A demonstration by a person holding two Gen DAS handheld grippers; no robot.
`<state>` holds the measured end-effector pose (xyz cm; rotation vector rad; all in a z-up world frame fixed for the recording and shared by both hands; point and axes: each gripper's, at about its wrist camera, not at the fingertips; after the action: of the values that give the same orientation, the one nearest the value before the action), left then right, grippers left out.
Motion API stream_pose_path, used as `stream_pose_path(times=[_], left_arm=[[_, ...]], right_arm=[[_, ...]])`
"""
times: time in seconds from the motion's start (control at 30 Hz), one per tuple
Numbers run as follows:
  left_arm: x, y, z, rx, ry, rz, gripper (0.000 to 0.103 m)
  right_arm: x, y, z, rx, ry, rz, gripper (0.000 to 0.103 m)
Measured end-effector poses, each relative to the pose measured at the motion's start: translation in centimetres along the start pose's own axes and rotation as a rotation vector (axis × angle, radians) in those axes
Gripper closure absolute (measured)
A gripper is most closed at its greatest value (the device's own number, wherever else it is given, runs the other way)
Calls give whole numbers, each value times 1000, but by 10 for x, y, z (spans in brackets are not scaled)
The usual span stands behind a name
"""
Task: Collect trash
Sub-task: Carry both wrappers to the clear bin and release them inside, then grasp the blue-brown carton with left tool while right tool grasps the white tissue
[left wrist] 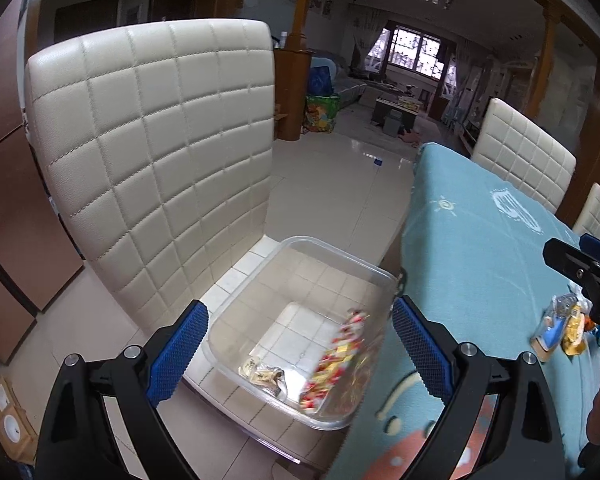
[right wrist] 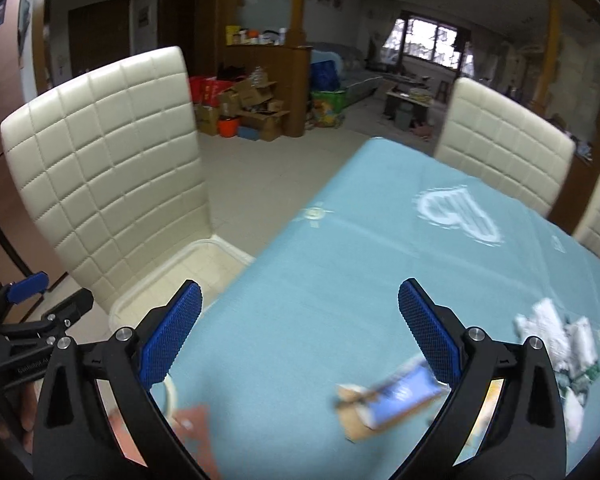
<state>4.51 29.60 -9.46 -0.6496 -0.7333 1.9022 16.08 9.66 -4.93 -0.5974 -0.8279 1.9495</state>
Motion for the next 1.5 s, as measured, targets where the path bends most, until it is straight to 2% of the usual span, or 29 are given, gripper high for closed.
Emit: stream_pose_path(times=[0.17,0.33,0.53,0.63,0.77,0.83,0.9,1.07,1.17,1.3,1.33,1.37,1.47,1.5], left_arm=[[-42,4,10,15,56,-68,12],[-102,15,22,30,140,-181,12],[-170,25,23,62,222,-281,12],[-197,29,14,89,244,-314,12],[-229,37,-1,121,237,-361,12],[-237,39,-11,146,229,-372,12],[-242,40,-19,167,225,-374,12],[-246,38,-34,196,218,-355,12],[-246,38,-37,202,225,-354,12],[-251,42,-42,212,229,-369,13],[-252,43,-42,212,233,-371,15],[-252,43,-42,212,237,-374,23],[-256,45,-40,197,229,-401,58],[-258,45,-38,198,233,-416,66]], right_arm=[[-45,16,32,1,36,-86,5],[-103,40,59,21,77,-196,5],[-190,79,91,28,190,-326,5],[-224,96,98,44,235,-385,5],[-273,123,99,87,331,-455,5],[-290,136,95,112,340,-493,5],[-307,150,84,152,311,-544,7],[-310,164,54,222,294,-542,19],[-313,171,42,252,278,-550,33],[-317,176,39,252,276,-552,63],[-317,176,39,253,277,-549,66],[-317,176,40,250,272,-552,68],[-313,175,45,233,276,-548,72],[-311,174,47,225,284,-541,72]])
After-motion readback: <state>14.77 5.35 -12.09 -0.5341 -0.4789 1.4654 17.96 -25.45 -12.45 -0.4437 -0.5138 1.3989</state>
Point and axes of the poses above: each gripper's, at about its wrist camera, not at the fingertips, and z roughly against the way its jaws point, x to its left, y to its underside
